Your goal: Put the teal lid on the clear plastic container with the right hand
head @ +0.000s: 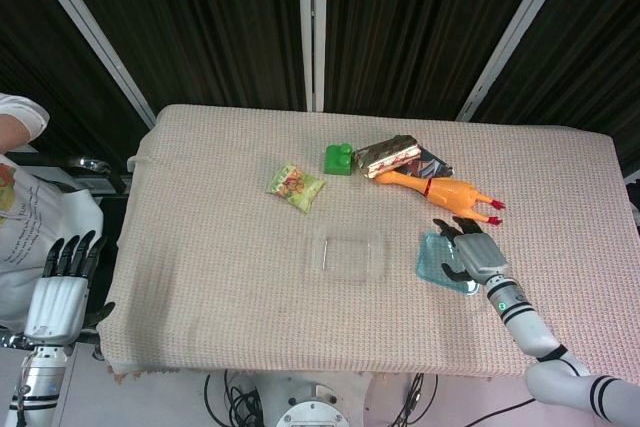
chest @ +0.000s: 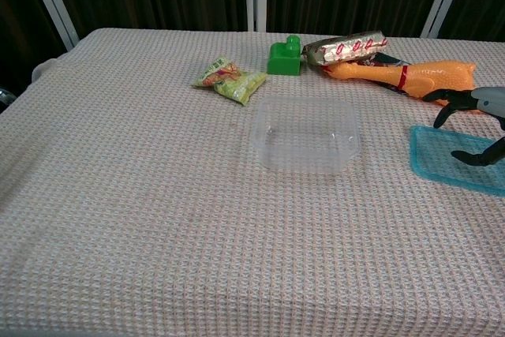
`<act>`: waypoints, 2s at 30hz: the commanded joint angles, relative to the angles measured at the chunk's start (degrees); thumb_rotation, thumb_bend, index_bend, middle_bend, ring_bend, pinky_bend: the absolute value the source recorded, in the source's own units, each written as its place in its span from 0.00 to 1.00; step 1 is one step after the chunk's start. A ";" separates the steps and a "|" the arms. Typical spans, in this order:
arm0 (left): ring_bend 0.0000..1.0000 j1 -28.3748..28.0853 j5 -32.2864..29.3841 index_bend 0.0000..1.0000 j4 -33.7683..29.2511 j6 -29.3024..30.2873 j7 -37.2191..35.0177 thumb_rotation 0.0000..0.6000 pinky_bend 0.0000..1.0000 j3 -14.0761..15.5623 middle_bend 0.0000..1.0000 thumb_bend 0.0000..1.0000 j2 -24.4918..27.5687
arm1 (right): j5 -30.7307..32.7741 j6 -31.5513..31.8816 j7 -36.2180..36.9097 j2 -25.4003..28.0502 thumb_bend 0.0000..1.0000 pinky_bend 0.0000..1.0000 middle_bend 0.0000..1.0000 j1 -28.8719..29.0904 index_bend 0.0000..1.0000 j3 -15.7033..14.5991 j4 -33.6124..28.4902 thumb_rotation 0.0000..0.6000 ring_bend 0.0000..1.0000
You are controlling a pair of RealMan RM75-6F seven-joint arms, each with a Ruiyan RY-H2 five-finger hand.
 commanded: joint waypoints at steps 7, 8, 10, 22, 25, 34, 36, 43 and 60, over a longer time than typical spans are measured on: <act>0.00 0.07 0.14 0.07 -0.20 0.11 0.26 1.00 0.00 0.11 0.02 0.04 0.04 | -6.47 2.58 4.76 2.70 0.33 0.00 0.24 -1.08 0.00 -2.68 -5.21 1.00 0.00; 0.00 0.13 0.20 0.07 -0.29 0.19 0.31 1.00 0.00 0.16 0.02 0.04 0.12 | -6.97 3.47 5.38 3.06 0.33 0.00 0.24 -1.49 0.00 -2.81 -5.65 1.00 0.00; 0.00 0.26 0.28 0.07 -0.37 0.39 0.31 1.00 0.00 0.21 0.02 0.04 0.22 | -6.88 5.20 5.04 3.34 0.32 0.00 0.23 -2.38 0.00 -2.80 -5.81 1.00 0.00; 0.00 0.39 0.90 0.07 0.32 0.75 -0.50 1.00 0.00 0.39 0.02 0.04 -0.02 | 2.05 -0.62 0.39 1.44 0.33 0.00 0.22 -0.69 0.00 -1.04 -1.74 1.00 0.00; 0.00 0.67 0.86 0.07 0.27 1.11 -0.55 1.00 0.00 0.43 0.02 0.04 0.15 | 1.73 -0.90 1.49 0.85 0.33 0.00 0.21 -0.45 0.00 -0.87 -0.69 1.00 0.00; 0.00 0.83 0.69 0.07 0.17 1.07 -0.42 1.00 0.00 0.45 0.02 0.04 0.06 | -2.49 -0.48 5.46 0.87 0.33 0.00 0.22 -0.41 0.00 -1.96 -1.57 1.00 0.00; 0.00 0.82 0.73 0.07 0.07 1.09 -0.26 1.00 0.00 0.42 0.02 0.04 0.09 | -4.33 -0.10 6.23 1.04 0.33 0.00 0.22 -0.29 0.00 -2.49 -2.49 1.00 0.00; 0.00 1.03 0.74 0.07 -0.18 1.30 -0.02 1.00 0.00 0.48 0.02 0.04 0.24 | -9.02 1.19 8.78 2.31 0.33 0.00 0.22 -0.43 0.00 -4.50 -5.64 1.00 0.00; 0.00 1.37 1.85 0.07 -0.28 2.07 -0.44 1.00 0.00 0.68 0.02 0.04 0.37 | -4.32 5.29 -1.68 5.97 0.00 0.00 0.08 -3.56 0.00 -4.81 -10.79 1.00 0.00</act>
